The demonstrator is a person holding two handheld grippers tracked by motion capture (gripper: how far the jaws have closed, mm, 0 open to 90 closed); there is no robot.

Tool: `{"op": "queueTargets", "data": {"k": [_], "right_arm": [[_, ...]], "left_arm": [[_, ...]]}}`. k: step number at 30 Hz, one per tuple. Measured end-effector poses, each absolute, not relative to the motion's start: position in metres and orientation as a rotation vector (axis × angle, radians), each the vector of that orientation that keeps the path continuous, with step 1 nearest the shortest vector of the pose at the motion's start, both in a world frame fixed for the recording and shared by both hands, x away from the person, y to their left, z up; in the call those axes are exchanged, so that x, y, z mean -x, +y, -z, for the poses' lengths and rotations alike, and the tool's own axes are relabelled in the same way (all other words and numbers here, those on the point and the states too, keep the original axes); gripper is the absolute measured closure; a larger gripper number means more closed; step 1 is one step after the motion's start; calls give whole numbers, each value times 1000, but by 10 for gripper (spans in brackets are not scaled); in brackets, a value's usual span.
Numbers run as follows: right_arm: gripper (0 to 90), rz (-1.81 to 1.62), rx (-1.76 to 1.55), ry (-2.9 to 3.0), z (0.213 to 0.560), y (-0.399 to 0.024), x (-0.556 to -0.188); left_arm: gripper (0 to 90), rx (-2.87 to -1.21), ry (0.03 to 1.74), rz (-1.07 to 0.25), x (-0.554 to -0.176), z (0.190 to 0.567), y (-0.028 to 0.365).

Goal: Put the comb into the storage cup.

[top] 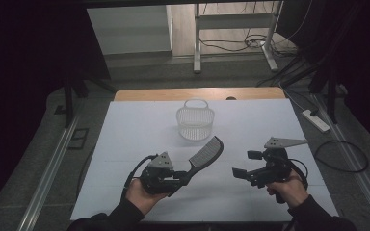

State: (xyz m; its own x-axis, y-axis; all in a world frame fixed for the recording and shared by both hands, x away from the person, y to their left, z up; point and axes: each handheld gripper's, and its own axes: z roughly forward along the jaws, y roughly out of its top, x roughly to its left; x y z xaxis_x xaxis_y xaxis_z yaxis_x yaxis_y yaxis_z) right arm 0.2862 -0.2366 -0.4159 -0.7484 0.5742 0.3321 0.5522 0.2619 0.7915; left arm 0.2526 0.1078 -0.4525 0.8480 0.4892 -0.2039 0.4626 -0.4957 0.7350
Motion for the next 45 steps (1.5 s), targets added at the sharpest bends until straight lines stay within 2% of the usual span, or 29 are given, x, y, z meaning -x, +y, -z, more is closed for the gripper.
{"op": "queueTargets", "data": {"k": [45], "right_arm": [[0,-1398,-1121,2688,411,-166,-314]], "left_arm": [[724,-2131,627,-64,-250,451,104]]}}
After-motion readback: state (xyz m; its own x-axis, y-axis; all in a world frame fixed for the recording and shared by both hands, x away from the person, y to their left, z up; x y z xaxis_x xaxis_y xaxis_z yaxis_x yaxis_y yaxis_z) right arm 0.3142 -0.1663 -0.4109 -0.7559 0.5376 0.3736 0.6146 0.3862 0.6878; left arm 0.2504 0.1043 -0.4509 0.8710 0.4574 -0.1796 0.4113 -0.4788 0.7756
